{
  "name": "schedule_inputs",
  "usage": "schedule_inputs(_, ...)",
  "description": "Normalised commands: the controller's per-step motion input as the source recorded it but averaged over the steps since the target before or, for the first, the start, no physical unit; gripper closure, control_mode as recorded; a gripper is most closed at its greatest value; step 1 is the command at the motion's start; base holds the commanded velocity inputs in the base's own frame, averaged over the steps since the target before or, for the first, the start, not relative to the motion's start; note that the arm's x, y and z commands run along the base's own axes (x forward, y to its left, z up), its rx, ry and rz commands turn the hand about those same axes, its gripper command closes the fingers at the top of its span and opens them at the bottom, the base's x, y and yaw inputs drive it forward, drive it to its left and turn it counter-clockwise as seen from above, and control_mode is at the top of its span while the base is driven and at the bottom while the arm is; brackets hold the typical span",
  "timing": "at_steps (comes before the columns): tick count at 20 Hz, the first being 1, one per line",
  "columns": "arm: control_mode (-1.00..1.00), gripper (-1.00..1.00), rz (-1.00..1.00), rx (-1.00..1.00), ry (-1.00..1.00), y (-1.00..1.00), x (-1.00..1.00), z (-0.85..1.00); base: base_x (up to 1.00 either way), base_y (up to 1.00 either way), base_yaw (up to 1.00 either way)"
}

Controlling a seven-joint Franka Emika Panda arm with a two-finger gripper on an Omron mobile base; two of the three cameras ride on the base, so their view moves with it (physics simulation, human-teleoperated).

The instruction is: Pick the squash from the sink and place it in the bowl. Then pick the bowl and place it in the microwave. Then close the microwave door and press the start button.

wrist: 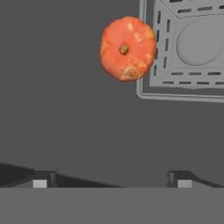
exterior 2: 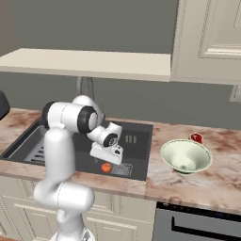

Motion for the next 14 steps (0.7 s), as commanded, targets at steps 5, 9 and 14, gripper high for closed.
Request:
schedule_inputs(5, -1.0, -1.0, 0.01, 0.0, 0.0, 0.0, 0.21, -0.4, 0.0, 0.0, 0.0)
schedule_inputs(9, -1.0, -1.0, 0.02, 0.0, 0.0, 0.0, 0.19, -0.48, 0.0, 0.0, 0.0)
schedule_inputs(14, -1.0, -1.0, 0.02, 0.0, 0.01, 0.0, 0.28, -0.51, 0.0, 0.0, 0.0)
